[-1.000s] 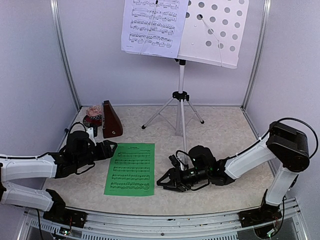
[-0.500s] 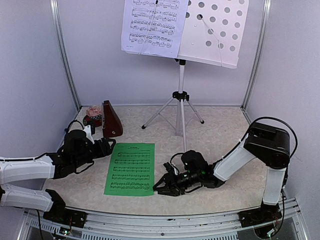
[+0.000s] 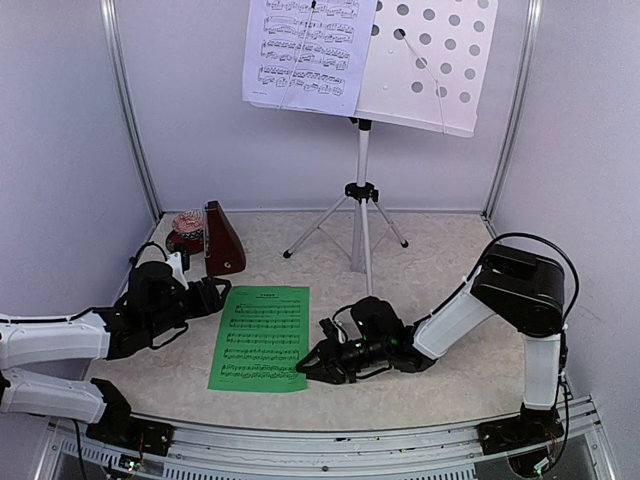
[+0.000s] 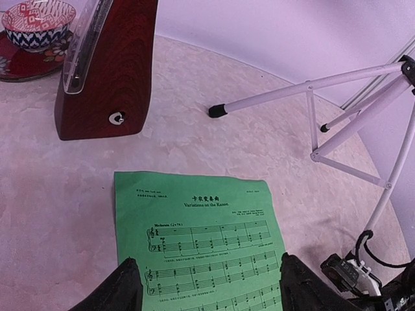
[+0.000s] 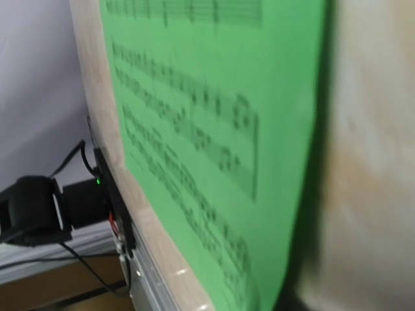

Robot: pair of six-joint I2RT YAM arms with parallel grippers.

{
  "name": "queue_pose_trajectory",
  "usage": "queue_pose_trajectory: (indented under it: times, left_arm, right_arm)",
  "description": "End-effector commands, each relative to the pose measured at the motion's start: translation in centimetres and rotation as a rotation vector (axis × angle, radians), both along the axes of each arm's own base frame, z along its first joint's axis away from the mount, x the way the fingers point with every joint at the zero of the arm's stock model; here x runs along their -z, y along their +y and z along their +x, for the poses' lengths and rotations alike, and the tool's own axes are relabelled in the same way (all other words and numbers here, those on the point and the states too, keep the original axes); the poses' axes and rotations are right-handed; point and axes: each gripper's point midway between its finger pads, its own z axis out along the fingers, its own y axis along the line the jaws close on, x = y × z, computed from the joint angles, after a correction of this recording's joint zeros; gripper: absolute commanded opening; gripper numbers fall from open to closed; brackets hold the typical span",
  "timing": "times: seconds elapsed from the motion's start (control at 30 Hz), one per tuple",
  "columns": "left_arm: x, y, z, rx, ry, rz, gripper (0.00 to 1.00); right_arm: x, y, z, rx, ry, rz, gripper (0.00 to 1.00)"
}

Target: Set up the instrument practice props

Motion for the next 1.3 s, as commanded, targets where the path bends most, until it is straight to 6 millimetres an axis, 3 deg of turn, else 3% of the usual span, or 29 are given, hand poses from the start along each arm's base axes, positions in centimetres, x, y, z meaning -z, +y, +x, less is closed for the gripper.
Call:
queue_pose_trajectory:
  times: [0.0,0.1,0.17,0.2,0.43,0.53,0.63,0.73,0.93,1.1,1.27]
  left_arm:
    - [-0.3,0.1,-0.1,-0.008,-0.022,-0.015,0.71]
    - [-0.3,-0.6,-0.6,0.036,-0.024,-0.012,0.7]
    - [-0.5,-1.8,-1.3,0.094,-0.037,0.0,0.7]
    - [-0.6,-2.5,-1.8,0.128,-0.046,0.013,0.7]
    - [-1.5,-7.0,-7.1,0.344,-0.103,0.107,0.75]
    - [-1.8,-7.2,-9.2,0.355,-0.126,0.128,0.78]
    - [-1.7,-6.7,-9.7,0.32,-0.1,0.093,0.79]
    - [-1.6,-7.9,-10.8,0.393,-0.101,0.073,0.79]
    - [-0.3,-10.1,-14.6,0.488,-0.191,0.311,0.8]
    - [0.7,-11.5,-17.6,0.574,-0.28,0.49,0.78]
    - [1.3,-12.7,-17.7,0.601,-0.331,0.586,0.76]
  right_arm:
    - [0.5,1.2,1.1,0.035,0.001,0.007,0.29]
    - [0.0,1.8,1.7,0.046,-0.006,0.042,0.18]
    - [-0.3,2.1,2.0,0.046,-0.01,0.064,0.02]
    - [-0.5,2.2,2.0,0.048,-0.012,0.075,0.0]
    - [-3.8,2.3,2.6,0.102,-0.019,0.205,0.0]
    - [-4.9,2.3,2.5,0.093,-0.027,0.238,0.0]
    - [-5.0,1.7,2.1,0.093,-0.024,0.226,0.0]
    - [-5.3,0.7,1.8,0.11,-0.016,0.225,0.0]
    - [-7.2,0.8,2.2,0.134,0.002,0.242,0.0]
    - [-6.8,0.2,2.1,0.163,0.05,0.196,0.0]
    - [-7.2,-0.2,1.9,0.171,0.061,0.176,0.0]
